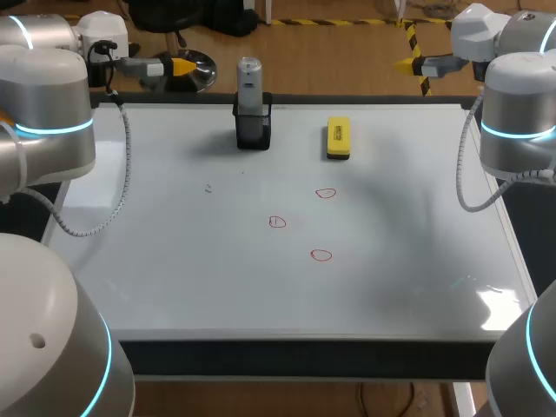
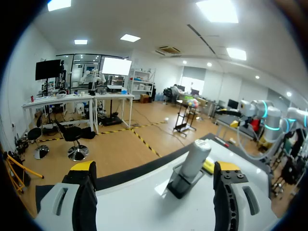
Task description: Pick up the inspection probe, press it on each red-marked spot on the whiteboard one by one, put down the probe, pick up the eraser, and wipe off all the red marks.
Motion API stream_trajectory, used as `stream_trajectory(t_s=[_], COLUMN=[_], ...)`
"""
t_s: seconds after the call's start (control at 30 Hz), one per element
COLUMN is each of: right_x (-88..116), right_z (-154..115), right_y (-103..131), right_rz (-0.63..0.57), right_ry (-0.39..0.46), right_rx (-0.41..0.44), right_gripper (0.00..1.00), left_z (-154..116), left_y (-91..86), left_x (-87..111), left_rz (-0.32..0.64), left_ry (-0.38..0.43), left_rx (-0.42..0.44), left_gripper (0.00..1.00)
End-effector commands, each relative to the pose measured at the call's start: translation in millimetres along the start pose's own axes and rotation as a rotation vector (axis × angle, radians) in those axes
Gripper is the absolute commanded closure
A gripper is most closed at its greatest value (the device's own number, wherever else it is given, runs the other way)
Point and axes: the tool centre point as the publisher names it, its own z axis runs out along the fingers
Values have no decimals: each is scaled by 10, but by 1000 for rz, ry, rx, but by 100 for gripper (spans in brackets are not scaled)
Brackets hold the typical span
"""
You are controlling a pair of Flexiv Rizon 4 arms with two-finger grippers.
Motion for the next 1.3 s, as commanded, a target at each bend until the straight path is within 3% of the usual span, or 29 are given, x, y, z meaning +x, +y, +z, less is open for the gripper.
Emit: stream_trajectory(t_s=[0.03, 0.4, 0.7, 0.93, 1.3], right_x=[0, 0, 0, 0, 0], right_z=[0, 0, 0, 0, 0], right_y=[0, 0, 0, 0, 0], right_rz=[0, 0, 0, 0, 0], right_ry=[0, 0, 0, 0, 0], right_rx=[0, 0, 0, 0, 0], right_gripper=[0, 0, 0, 0, 0], left_z=[0, 13, 73, 139, 357], left_y=[0, 3, 9, 44, 81], left_x=[0, -11, 4, 89, 319], left_rz=[0, 2, 36, 78, 164], left_ry=[0, 0, 62, 161, 391], left_rx=[0, -1, 9, 29, 66], left_gripper=[0, 0, 0, 0, 0])
